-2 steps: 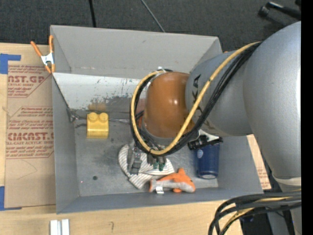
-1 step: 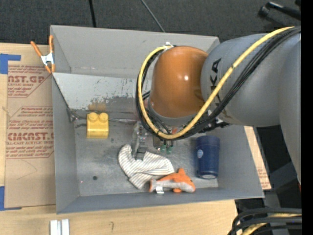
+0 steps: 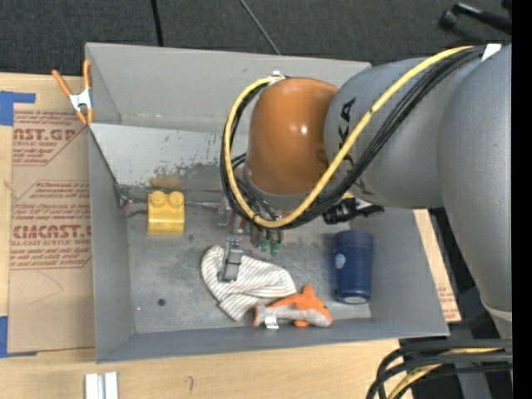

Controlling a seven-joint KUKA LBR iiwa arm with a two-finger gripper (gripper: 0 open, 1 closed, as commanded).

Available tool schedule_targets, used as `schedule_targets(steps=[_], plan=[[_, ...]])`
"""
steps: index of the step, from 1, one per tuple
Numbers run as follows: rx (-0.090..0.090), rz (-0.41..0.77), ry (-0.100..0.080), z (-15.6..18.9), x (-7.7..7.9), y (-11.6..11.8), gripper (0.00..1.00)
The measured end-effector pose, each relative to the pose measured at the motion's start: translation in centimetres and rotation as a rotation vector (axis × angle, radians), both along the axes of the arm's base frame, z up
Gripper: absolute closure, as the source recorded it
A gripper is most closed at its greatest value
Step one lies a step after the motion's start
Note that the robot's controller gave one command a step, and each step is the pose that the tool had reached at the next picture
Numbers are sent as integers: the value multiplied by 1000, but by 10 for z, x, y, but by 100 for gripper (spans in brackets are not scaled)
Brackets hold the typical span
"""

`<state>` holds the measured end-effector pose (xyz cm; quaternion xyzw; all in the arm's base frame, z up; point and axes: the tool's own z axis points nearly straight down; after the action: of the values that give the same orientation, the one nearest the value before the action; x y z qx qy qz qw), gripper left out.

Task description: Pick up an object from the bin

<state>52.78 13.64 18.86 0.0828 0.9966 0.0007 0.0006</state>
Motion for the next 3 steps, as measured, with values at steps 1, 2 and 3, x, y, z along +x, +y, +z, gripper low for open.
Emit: schedule_targets(steps=[1,2,3], plan=[[0,-4,1,-4,1,0,0],[0,73,-6,-29,-1,-11,0],[-1,82,-4,-87,-13,-37,0]])
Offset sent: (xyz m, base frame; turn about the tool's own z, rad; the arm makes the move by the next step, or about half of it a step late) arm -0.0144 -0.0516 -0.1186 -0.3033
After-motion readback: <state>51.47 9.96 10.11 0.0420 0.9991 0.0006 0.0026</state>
